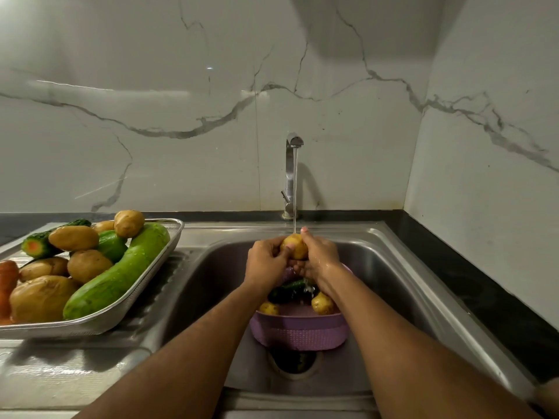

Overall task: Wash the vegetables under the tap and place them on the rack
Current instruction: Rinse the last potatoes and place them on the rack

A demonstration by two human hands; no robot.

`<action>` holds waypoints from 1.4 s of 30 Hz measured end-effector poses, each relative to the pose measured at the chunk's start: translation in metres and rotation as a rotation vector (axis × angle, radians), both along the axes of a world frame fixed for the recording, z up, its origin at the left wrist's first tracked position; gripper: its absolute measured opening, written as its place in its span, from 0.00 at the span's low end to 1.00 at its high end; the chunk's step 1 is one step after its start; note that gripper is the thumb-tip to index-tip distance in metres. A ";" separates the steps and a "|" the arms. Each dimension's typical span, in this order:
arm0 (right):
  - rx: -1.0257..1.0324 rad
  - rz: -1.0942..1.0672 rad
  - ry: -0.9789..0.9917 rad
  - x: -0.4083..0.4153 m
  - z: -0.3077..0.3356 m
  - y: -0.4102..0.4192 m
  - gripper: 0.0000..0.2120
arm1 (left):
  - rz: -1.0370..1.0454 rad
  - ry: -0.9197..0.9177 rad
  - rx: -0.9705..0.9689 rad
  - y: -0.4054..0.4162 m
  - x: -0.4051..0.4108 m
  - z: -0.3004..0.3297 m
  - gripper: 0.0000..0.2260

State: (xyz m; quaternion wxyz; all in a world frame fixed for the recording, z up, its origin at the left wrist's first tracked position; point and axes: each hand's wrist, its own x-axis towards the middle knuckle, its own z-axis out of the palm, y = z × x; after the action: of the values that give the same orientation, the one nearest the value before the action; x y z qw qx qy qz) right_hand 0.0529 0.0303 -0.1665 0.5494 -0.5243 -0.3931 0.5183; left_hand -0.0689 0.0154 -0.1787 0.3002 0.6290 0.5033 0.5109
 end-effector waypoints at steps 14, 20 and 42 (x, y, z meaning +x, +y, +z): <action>-0.002 0.056 0.049 0.006 -0.001 -0.003 0.12 | -0.112 -0.254 -0.242 0.009 -0.001 -0.002 0.12; 0.055 0.201 -0.411 0.008 -0.010 -0.005 0.12 | -0.127 0.014 -0.336 0.011 0.000 -0.009 0.20; 0.055 0.321 -0.248 0.017 -0.009 -0.009 0.09 | -0.127 -0.220 -0.402 0.010 0.006 0.004 0.10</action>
State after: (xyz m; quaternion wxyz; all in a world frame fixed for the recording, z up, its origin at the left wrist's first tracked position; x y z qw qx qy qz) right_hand 0.0699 0.0215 -0.1751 0.4213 -0.4998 -0.5502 0.5196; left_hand -0.0625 0.0251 -0.1743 0.5040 0.5277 0.5185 0.4457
